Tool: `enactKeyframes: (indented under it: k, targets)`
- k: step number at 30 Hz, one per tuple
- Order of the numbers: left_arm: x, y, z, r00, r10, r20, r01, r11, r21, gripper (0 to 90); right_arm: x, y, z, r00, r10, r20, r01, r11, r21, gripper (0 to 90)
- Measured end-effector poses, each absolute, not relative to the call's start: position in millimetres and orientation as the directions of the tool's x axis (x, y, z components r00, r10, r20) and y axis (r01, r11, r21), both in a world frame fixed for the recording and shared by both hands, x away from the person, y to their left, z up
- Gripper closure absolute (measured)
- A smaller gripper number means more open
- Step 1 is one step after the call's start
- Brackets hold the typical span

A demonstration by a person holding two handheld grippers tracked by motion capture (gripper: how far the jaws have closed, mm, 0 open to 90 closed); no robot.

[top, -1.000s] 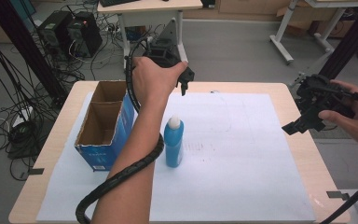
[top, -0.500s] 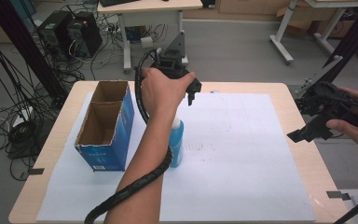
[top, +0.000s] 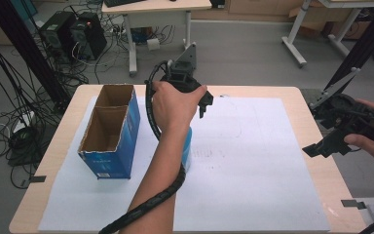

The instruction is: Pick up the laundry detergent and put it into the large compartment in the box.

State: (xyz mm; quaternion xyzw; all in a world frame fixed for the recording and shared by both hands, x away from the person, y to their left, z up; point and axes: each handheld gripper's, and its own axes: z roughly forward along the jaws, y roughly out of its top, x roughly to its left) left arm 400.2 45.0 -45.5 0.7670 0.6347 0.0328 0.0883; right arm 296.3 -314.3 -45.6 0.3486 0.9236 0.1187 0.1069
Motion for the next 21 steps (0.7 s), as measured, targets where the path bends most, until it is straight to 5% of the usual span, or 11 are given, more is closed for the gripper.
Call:
enactKeyframes:
  k: [21]
  targets:
    - [407, 38, -90, 0.19, 0.98, -0.066, 0.975, -0.181, 0.127, 5.3, 286, -325, -64, -0.728, 0.679, -0.099, 0.634, 0.721, 0.28, 3.7]
